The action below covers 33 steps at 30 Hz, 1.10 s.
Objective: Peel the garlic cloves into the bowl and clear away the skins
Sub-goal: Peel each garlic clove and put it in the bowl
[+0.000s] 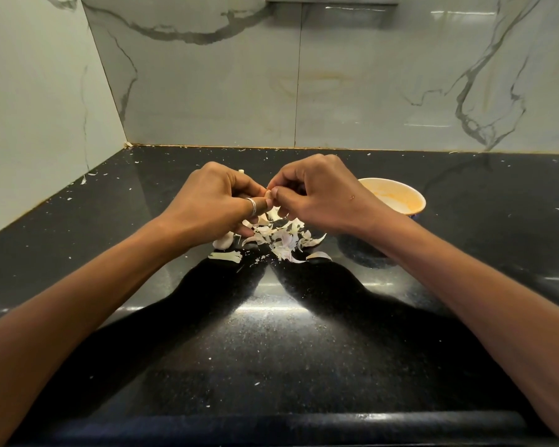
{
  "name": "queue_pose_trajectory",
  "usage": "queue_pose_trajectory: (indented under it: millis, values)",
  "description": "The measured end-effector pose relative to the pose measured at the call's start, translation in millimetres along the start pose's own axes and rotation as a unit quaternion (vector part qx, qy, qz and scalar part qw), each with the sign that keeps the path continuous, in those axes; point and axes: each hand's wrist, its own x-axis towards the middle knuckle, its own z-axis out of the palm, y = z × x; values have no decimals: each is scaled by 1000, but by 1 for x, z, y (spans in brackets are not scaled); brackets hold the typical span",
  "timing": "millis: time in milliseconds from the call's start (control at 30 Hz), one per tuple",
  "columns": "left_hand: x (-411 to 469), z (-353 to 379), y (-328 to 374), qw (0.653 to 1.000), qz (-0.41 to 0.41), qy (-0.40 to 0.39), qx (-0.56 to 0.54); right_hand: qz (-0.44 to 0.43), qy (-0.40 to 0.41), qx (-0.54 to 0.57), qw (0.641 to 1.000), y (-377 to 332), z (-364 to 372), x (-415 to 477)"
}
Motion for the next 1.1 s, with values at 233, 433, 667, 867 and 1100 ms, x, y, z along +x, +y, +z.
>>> queue_pose_trajectory:
  millis: [233, 433, 667, 867, 1100]
  values:
    - [-1, 1, -1, 1000, -4, -2, 4, 9, 10, -6, 1000, 2, 3, -1]
    - [-2, 5, -2, 1000, 3, 19, 15, 41, 17, 10, 999, -1, 5, -1]
    - [-2, 7, -3, 999, -3, 38, 23, 94, 22, 55, 994, -2, 12, -1]
    - [-4, 10, -2, 998, -16, 58, -7, 114, 61, 61, 990, -7, 18, -3]
    - [-5, 12, -1, 997, -18, 73, -21, 117, 107, 54, 986, -11, 20, -4]
